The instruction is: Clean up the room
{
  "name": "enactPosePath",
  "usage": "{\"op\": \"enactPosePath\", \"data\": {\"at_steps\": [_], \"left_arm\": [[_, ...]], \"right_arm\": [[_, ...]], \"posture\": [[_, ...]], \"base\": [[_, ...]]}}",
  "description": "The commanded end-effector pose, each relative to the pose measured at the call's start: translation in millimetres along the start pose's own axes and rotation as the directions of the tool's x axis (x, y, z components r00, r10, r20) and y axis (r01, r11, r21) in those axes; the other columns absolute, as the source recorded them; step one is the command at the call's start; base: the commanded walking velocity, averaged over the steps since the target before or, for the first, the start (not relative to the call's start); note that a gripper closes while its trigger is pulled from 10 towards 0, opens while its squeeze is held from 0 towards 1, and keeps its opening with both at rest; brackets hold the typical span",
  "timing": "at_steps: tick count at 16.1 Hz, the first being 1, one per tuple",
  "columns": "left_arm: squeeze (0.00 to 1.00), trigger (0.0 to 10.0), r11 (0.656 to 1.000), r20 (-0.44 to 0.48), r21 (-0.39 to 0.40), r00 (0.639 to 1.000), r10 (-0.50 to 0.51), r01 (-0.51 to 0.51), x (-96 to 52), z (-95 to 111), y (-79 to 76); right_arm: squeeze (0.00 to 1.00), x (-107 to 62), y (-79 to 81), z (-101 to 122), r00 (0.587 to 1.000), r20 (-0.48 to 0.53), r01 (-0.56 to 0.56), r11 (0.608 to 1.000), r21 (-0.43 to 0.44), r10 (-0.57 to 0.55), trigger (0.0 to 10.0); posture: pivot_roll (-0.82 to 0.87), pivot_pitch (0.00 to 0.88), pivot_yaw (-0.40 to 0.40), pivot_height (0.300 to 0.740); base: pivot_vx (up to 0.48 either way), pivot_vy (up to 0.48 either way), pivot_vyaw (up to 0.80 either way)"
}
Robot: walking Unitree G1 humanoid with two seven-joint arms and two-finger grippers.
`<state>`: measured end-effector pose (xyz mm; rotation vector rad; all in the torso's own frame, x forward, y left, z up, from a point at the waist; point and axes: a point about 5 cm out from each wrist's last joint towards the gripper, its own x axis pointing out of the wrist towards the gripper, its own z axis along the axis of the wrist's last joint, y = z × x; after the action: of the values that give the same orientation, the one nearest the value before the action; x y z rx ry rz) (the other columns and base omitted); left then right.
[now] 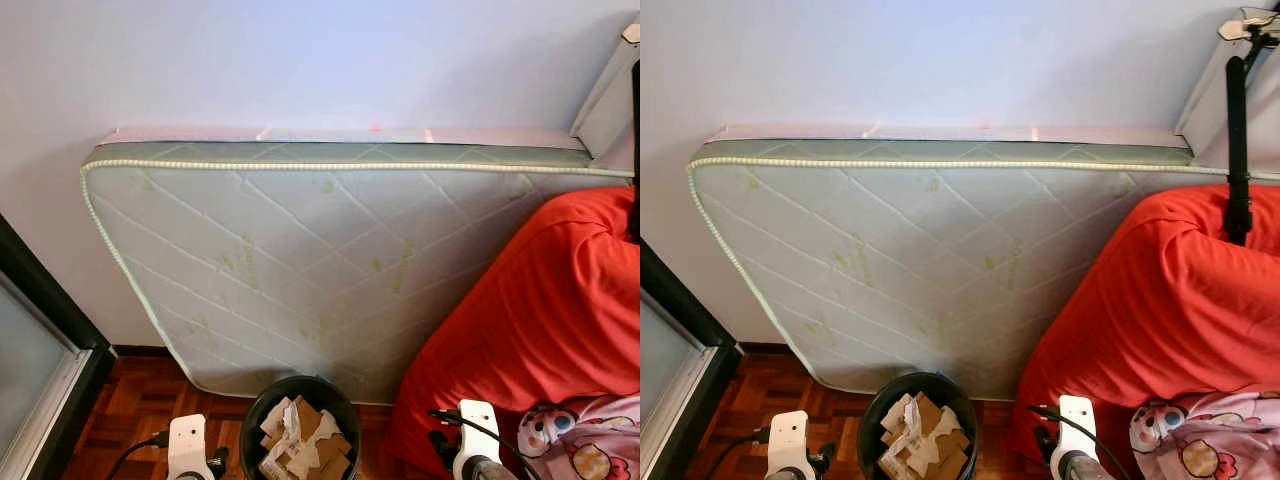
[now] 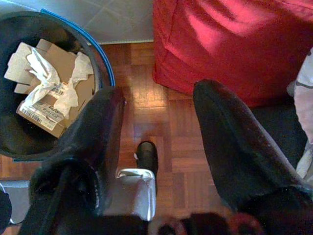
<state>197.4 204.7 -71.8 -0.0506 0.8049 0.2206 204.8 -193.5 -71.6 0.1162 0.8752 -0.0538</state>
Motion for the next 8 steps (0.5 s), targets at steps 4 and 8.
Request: {"op": "enactPosePath", "data": {"at_steps": [4,8], "left_arm": [[0.0,10.0,1.0,-0.013,0.016,1.0,0.012,-0.012,-0.1,-1.4,2.9],[0.0,10.0,1.0,-0.014,0.018,1.0,0.013,-0.013,-0.3,-2.2,2.5]], "right_arm": [[0.0,0.9,2.8,2.2,1.0,0.001,-0.011,1.0,-0.007,0.011,10.0],[0.0,0.8,2.5,1.8,1.0,-0.002,-0.014,1.0,-0.012,0.014,10.0]], "posture": [[-0.03,0.0,0.008,0.74],[-0.03,0.0,0.01,0.74]], "base": [[-0.182,0.0,0.0],[-0.244,0.0,0.0]]}}
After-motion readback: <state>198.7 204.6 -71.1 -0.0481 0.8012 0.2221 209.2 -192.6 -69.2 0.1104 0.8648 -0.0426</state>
